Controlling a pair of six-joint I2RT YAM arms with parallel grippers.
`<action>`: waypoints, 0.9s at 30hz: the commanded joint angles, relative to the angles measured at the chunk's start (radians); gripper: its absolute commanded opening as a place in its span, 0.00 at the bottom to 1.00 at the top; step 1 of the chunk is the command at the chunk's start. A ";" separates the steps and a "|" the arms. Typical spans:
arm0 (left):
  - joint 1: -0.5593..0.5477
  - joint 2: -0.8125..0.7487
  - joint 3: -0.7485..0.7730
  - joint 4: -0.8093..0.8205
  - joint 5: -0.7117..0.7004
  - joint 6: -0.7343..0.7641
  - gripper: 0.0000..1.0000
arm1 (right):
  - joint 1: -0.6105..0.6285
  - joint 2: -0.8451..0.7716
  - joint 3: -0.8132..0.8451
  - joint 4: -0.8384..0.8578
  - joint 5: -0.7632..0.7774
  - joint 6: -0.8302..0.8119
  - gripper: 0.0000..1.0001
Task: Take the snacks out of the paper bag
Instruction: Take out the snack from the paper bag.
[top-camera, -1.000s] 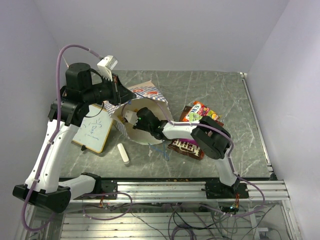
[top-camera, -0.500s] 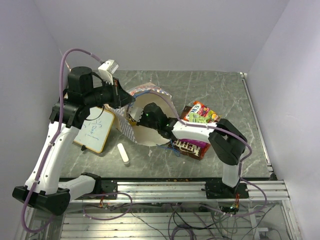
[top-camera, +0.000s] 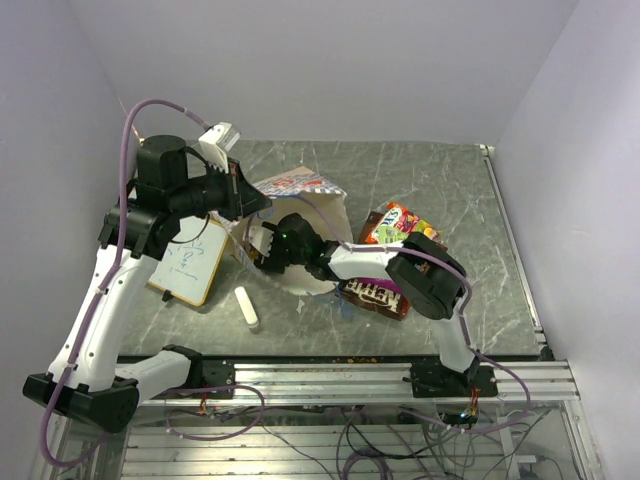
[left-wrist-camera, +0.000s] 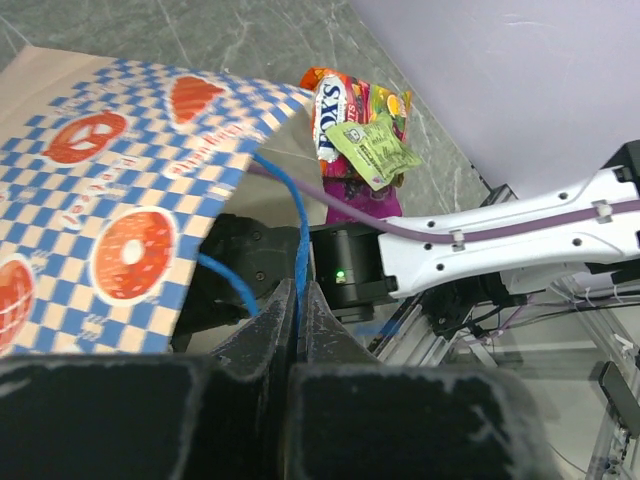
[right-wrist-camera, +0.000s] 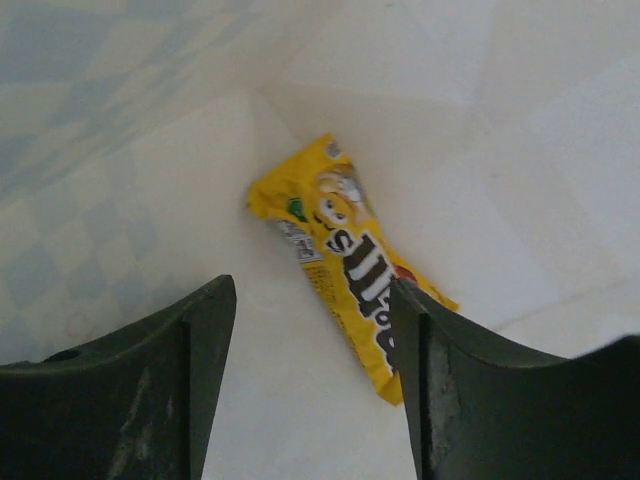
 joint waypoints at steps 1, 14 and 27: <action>-0.016 -0.005 0.000 -0.005 0.026 0.018 0.07 | -0.002 0.066 0.037 0.050 -0.113 0.026 0.66; -0.034 -0.003 0.008 -0.041 0.002 0.038 0.07 | -0.038 0.215 0.176 0.119 0.028 0.056 0.32; -0.033 -0.006 0.009 -0.014 -0.150 -0.028 0.07 | -0.053 0.045 0.105 -0.024 0.077 0.067 0.11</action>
